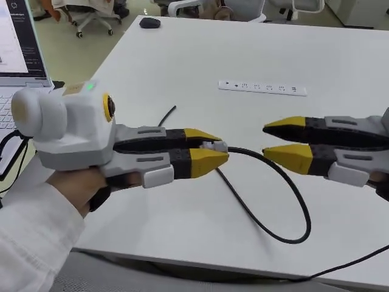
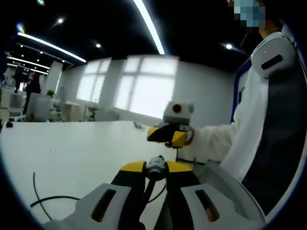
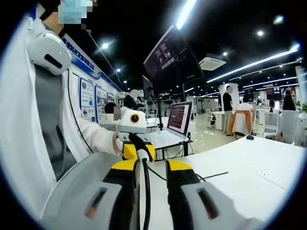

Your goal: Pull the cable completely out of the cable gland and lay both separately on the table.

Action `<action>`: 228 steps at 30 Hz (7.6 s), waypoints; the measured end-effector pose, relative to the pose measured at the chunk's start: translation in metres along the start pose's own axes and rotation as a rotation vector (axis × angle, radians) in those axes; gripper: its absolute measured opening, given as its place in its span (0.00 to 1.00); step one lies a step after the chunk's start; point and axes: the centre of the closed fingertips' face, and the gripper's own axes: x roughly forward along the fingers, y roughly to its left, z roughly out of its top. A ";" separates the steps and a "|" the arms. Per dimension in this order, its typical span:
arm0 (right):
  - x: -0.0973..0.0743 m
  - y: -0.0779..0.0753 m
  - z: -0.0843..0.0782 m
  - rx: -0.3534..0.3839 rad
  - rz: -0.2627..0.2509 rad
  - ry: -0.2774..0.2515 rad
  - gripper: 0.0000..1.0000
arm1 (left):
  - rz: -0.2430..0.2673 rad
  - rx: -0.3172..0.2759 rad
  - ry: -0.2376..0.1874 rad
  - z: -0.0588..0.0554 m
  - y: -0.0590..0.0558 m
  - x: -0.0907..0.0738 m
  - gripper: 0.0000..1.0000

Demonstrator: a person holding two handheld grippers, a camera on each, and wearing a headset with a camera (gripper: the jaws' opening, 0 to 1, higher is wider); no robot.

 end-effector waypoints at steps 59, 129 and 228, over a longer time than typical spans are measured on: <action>-0.019 -0.018 -0.065 -0.011 -0.061 0.187 0.03 | 0.057 0.014 0.012 -0.002 0.015 -0.012 0.17; -0.088 -0.008 -0.009 -0.147 -0.111 0.347 0.21 | -0.022 0.033 0.042 0.001 -0.012 0.033 0.17; -0.056 -0.048 -0.055 -0.090 -0.152 0.242 0.16 | 0.166 0.041 0.038 0.013 0.026 0.010 0.17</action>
